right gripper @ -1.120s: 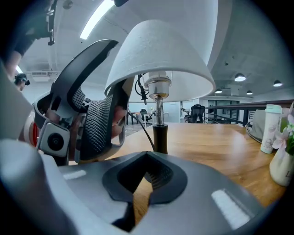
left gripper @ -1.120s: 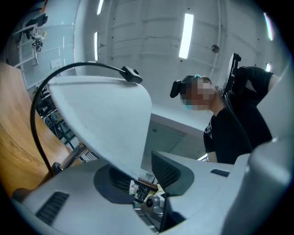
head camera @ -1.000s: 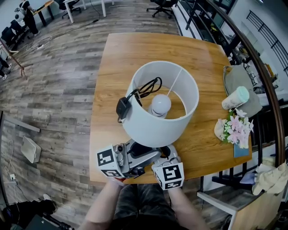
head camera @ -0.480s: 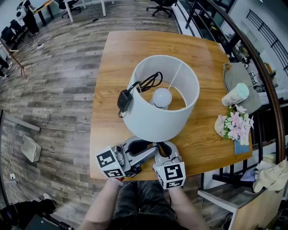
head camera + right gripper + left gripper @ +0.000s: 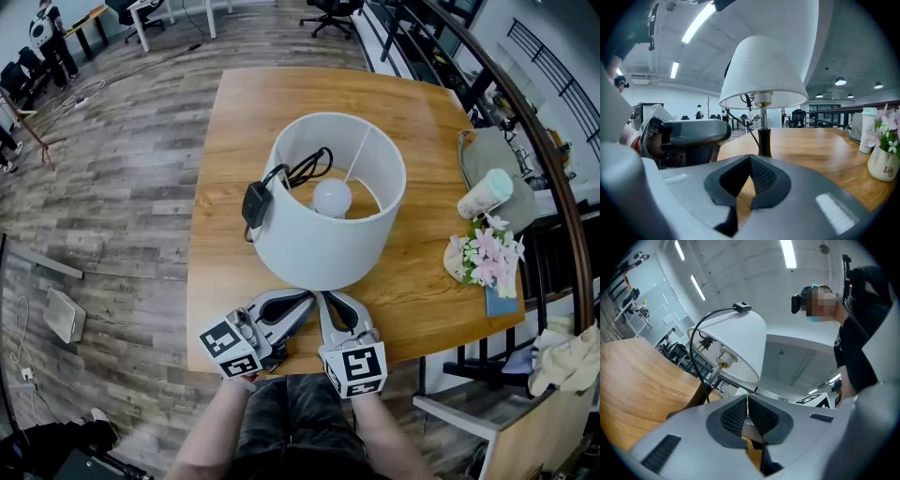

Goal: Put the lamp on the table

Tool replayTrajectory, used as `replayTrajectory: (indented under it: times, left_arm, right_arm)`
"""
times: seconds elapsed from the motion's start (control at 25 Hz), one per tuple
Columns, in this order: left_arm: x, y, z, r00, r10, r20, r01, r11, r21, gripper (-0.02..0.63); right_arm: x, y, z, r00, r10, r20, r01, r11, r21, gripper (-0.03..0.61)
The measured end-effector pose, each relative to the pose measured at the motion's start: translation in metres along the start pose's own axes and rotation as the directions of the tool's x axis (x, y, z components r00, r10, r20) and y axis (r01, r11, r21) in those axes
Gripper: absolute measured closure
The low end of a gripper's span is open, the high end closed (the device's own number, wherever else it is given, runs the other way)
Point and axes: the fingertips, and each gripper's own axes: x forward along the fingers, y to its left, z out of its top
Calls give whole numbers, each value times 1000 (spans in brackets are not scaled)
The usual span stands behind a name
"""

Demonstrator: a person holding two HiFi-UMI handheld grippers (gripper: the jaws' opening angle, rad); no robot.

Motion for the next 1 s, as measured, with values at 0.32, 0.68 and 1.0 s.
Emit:
replayTrajectory:
  times: [0.32, 0.68, 1.0]
  left_arm:
    - [-9, 13, -2, 982, 187, -35, -181, 973, 143, 615]
    - [-19, 5, -1, 962, 270, -37, -257, 943, 212, 617]
    - [-27, -13, 4, 959, 282, -34, -269, 938, 217, 617]
  right_arm:
    - [-9, 7, 12, 999, -10, 43, 11, 1000, -13, 572]
    - [-23, 22, 28, 996, -5, 93, 8, 1000, -30, 572]
    - [-40, 39, 37, 993, 0, 116, 4, 999, -40, 572]
